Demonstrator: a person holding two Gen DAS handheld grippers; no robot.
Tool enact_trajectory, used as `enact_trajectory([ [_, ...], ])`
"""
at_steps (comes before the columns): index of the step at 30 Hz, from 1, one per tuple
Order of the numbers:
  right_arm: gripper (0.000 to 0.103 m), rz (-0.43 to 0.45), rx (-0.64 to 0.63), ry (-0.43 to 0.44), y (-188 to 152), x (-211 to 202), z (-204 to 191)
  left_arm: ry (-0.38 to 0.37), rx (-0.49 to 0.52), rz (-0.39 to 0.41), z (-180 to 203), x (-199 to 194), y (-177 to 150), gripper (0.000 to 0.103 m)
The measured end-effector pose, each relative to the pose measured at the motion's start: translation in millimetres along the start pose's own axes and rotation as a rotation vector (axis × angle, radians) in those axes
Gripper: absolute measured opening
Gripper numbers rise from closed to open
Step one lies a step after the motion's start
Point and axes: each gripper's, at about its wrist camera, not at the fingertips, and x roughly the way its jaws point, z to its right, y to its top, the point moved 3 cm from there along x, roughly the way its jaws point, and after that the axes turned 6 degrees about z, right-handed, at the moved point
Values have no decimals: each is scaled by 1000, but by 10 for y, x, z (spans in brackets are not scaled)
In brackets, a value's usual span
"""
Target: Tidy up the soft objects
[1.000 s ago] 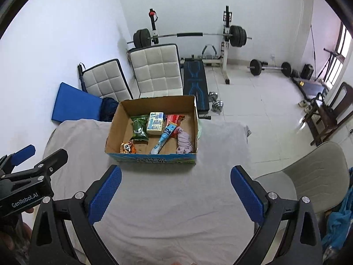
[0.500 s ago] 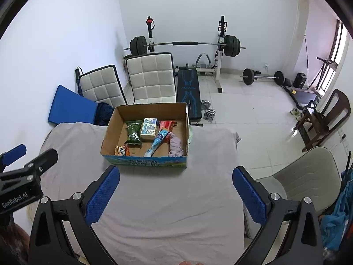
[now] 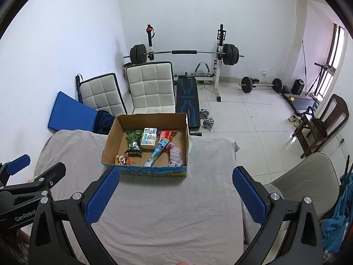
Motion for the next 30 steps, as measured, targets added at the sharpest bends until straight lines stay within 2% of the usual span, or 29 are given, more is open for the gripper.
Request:
enact_trajectory([
  [30,103,31,21,-21,-1,-15,-8,19,-13,15,-59,-57,-7,103],
])
